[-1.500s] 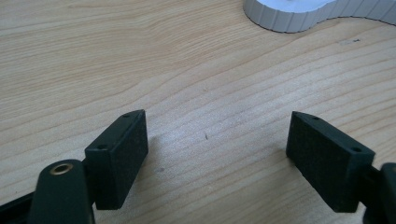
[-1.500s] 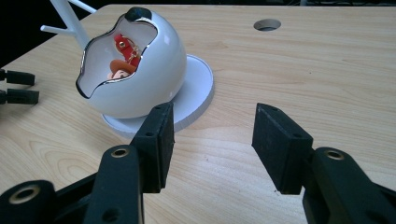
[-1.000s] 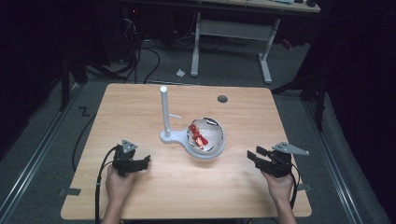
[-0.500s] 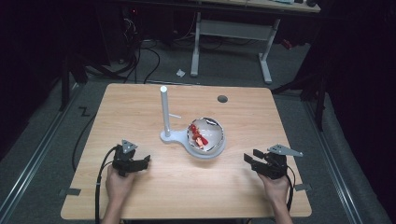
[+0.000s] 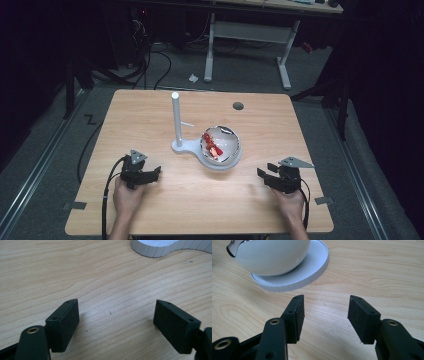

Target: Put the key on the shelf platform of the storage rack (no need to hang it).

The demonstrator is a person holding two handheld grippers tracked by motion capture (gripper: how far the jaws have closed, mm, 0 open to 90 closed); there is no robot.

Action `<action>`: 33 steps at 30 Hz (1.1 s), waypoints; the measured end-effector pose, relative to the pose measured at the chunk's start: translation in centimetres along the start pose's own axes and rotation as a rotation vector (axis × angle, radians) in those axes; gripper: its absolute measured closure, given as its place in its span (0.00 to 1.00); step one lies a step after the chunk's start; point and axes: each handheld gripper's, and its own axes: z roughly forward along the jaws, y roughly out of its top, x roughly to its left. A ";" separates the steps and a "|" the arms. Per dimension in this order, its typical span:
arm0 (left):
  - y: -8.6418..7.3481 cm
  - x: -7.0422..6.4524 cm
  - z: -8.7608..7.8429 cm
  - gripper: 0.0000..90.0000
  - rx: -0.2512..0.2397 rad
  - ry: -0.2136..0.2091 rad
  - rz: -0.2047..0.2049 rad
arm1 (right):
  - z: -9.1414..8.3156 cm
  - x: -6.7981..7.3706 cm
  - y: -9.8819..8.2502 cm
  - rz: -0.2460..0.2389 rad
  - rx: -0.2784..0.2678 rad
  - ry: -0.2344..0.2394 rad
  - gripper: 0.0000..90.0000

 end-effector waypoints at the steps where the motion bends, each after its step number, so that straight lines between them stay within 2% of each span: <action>1: 0.0 0.0 0.0 0.24 0.000 0.000 0.000 | 0.1 0.0 0.0 0.002 0.002 0.000 0.53; 8: 0.0 0.0 0.0 0.24 -0.001 0.002 0.000 | 0.9 -0.1 -0.4 -0.005 0.013 -0.014 0.51; 11: 0.0 0.0 0.0 0.23 -0.001 0.002 0.000 | 1.3 0.0 -0.6 -0.029 0.035 -0.049 0.49; 24: 0.0 0.0 0.0 0.23 0.000 0.002 0.002 | 2.6 -0.2 -1.0 -0.067 0.091 -0.106 0.47; 33: 0.0 -0.1 0.0 0.23 0.000 0.002 0.003 | 3.0 -0.6 -1.1 -0.057 0.099 -0.125 0.45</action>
